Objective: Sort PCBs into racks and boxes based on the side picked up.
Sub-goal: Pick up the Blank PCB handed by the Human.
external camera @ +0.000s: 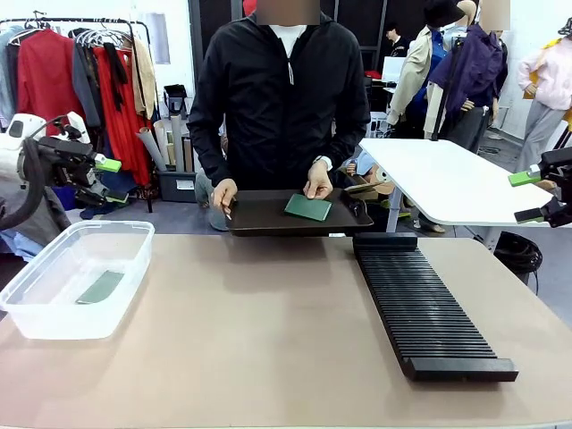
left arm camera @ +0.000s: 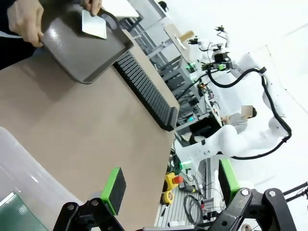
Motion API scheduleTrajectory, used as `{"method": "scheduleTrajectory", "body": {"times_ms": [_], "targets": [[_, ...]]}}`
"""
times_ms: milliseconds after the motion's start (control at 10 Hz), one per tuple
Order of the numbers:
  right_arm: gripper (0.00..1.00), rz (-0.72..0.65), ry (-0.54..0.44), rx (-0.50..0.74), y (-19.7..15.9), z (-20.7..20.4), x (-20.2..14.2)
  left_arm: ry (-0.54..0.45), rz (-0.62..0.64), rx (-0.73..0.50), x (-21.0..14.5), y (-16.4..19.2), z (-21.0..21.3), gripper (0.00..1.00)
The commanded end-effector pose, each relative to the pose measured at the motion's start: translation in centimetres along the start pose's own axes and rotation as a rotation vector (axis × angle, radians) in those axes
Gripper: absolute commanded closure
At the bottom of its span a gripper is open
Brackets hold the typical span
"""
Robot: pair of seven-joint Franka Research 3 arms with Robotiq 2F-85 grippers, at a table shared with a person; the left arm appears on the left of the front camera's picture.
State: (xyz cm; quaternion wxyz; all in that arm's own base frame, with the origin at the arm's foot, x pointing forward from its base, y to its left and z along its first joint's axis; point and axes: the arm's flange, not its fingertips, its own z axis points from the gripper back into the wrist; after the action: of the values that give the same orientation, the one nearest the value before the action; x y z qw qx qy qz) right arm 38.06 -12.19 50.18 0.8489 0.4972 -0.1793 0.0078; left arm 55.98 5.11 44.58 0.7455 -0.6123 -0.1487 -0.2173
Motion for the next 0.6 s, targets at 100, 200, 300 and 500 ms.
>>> {"method": "scheduleTrajectory", "body": {"times_ms": [100,200,300,500], "targets": [[0.00,0.010,-0.019,-0.001,0.17,-0.19,-0.07,0.001,0.040,-0.058,1.53,-0.30,-0.04,0.00],[0.00,0.010,-0.019,-0.001,0.17,-0.19,-0.07,0.004,0.035,-0.077,1.48,-0.21,-0.13,0.00],[0.00,0.010,-0.019,-0.001,0.17,-0.19,-0.07,0.005,0.038,-0.082,1.50,-0.18,-0.24,0.00],[0.00,0.010,-0.019,-0.001,0.17,-0.19,-0.07,-0.017,0.043,-0.080,1.51,-0.04,-0.06,0.00]]}}
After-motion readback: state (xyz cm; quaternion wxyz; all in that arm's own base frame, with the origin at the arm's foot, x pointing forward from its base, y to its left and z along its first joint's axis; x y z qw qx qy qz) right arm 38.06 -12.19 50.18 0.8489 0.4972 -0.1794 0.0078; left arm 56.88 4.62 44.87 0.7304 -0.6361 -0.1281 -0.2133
